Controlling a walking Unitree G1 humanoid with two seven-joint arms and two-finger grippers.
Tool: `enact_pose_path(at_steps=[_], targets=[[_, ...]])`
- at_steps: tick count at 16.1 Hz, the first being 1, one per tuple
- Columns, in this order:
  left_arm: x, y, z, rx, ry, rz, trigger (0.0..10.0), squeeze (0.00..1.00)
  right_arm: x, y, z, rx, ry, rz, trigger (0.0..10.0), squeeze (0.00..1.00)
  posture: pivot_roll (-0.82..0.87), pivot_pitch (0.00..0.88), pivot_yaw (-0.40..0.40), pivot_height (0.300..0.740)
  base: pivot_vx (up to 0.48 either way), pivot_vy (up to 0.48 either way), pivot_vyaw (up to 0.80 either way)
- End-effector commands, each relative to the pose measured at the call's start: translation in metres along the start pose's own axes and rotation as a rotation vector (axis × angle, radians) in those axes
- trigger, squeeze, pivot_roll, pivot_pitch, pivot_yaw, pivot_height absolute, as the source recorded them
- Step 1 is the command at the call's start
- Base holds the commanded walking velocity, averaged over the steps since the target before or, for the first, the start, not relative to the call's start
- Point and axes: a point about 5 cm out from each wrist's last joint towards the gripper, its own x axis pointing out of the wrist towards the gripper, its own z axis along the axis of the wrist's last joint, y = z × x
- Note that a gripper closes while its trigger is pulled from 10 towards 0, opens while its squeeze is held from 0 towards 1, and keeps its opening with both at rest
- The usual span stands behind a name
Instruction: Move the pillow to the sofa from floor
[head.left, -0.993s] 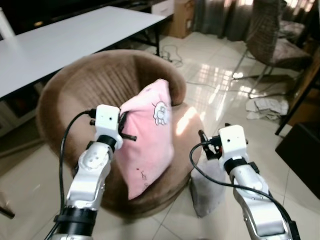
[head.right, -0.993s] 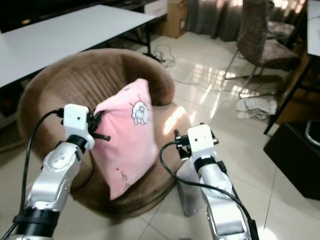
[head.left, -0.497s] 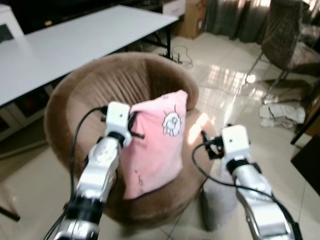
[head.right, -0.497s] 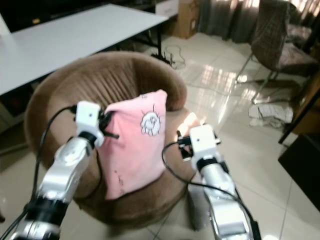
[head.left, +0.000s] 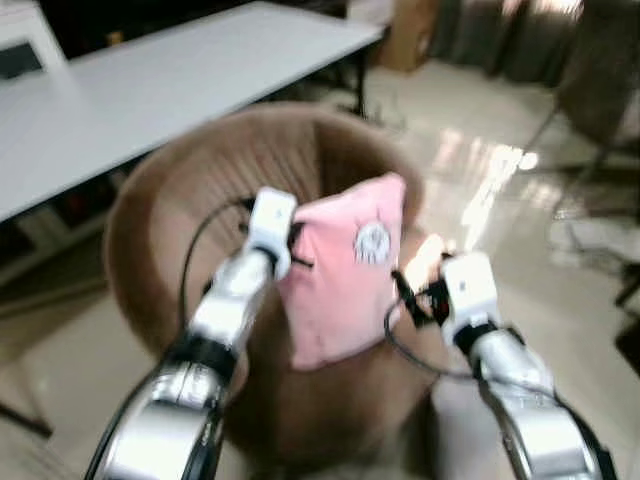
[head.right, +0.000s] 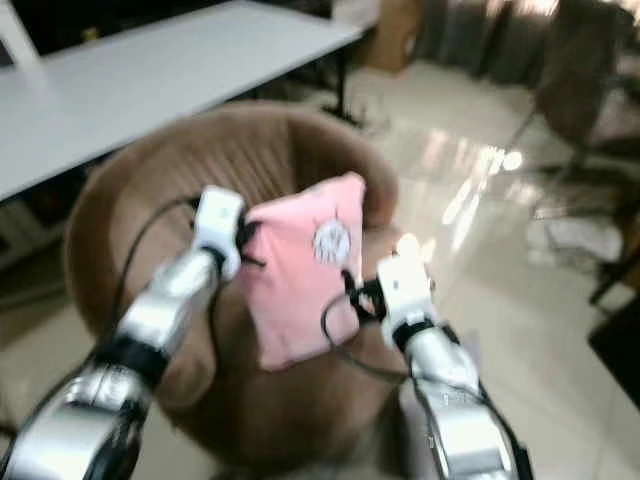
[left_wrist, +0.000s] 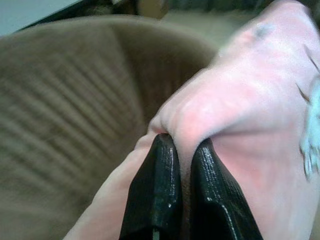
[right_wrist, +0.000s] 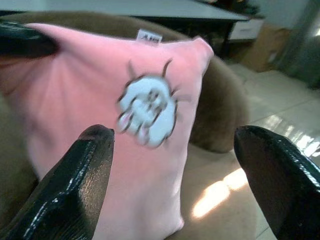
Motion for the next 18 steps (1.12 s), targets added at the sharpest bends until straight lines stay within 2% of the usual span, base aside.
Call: enact_pose_path(at_steps=[1, 2, 4, 7, 8, 9, 11, 12, 13, 15, 16, 17, 18], targets=[[0.006, 0.008, 0.010, 0.052, 0.004, 0.074, 10.0, 0.00, -0.005, 0.005, -0.004, 0.001, 0.033, 0.069, 10.0, 0.00, -0.11, 0.020, 0.057, 0.740, 0.000, 0.000, 0.00], [0.008, 0.014, 0.007, 0.083, 0.053, 0.129, 10.0, 0.00, -0.009, 0.012, -0.008, -0.014, 0.069, 0.141, 10.0, 0.00, -0.11, 0.023, 0.056, 0.740, 0.000, 0.000, 0.00], [0.009, 0.025, 0.004, 0.087, 0.107, 0.226, 10.0, 0.00, -0.014, 0.021, -0.015, -0.035, 0.108, 0.233, 10.0, 0.00, -0.12, 0.032, 0.055, 0.740, 0.000, 0.000, 0.00], [0.007, 0.040, -0.003, 0.179, 0.189, 0.354, 10.0, 0.00, -0.015, 0.023, -0.018, -0.072, 0.131, 0.266, 10.0, 0.00, -0.13, 0.041, 0.055, 0.740, 0.000, 0.000, 0.00], [0.004, 0.050, -0.005, 0.192, 0.220, 0.415, 10.0, 0.00, -0.014, 0.021, -0.018, -0.083, 0.136, 0.267, 10.0, 0.00, -0.13, 0.043, 0.055, 0.740, 0.000, 0.000, 0.00], [0.004, 0.050, -0.005, 0.192, 0.220, 0.415, 10.0, 0.00, -0.014, 0.021, -0.018, -0.083, 0.136, 0.267, 10.0, 0.00, -0.13, 0.043, 0.055, 0.740, 0.000, 0.000, 0.00], [-0.001, 0.068, -0.006, 0.207, 0.254, 0.479, 10.0, 0.00, -0.013, 0.020, -0.019, -0.101, 0.146, 0.276, 10.0, 0.00, -0.13, 0.049, 0.051, 0.740, 0.000, 0.000, 0.00], [-0.006, 0.079, -0.010, 0.189, 0.293, 0.495, 10.0, 0.00, -0.013, 0.020, -0.020, -0.111, 0.152, 0.291, 10.0, 0.00, -0.12, 0.051, 0.044, 0.740, 0.000, 0.000, 0.00], [-0.008, 0.082, -0.015, 0.201, 0.328, 0.489, 10.0, 0.00, -0.012, 0.021, -0.021, -0.109, 0.153, 0.300, 10.0, 0.00, -0.12, 0.051, 0.044, 0.740, 0.000, 0.000, 0.00], [-0.010, 0.082, -0.021, 0.162, 0.352, 0.462, 10.0, 0.00, -0.011, 0.022, -0.022, -0.109, 0.153, 0.309, 10.0, 0.00, -0.11, 0.053, 0.040, 0.740, 0.000, 0.000, 0.00], [-0.011, 0.082, -0.024, 0.134, 0.360, 0.447, 10.0, 0.82, -0.010, 0.023, -0.022, -0.106, 0.146, 0.313, 10.0, 0.00, -0.11, 0.053, 0.040, 0.740, 0.000, 0.000, 0.00], [-0.011, 0.081, -0.026, 0.119, 0.368, 0.433, 10.0, 0.82, -0.009, 0.024, -0.021, -0.098, 0.135, 0.315, 10.0, 0.00, -0.11, 0.051, 0.039, 0.740, 0.000, 0.000, 0.00], [-0.012, 0.081, -0.027, 0.117, 0.370, 0.430, 10.0, 1.00, -0.008, 0.025, -0.018, -0.080, 0.114, 0.321, 10.0, 0.00, -0.11, 0.050, 0.041, 0.740, 0.000, 0.000, 0.00]])
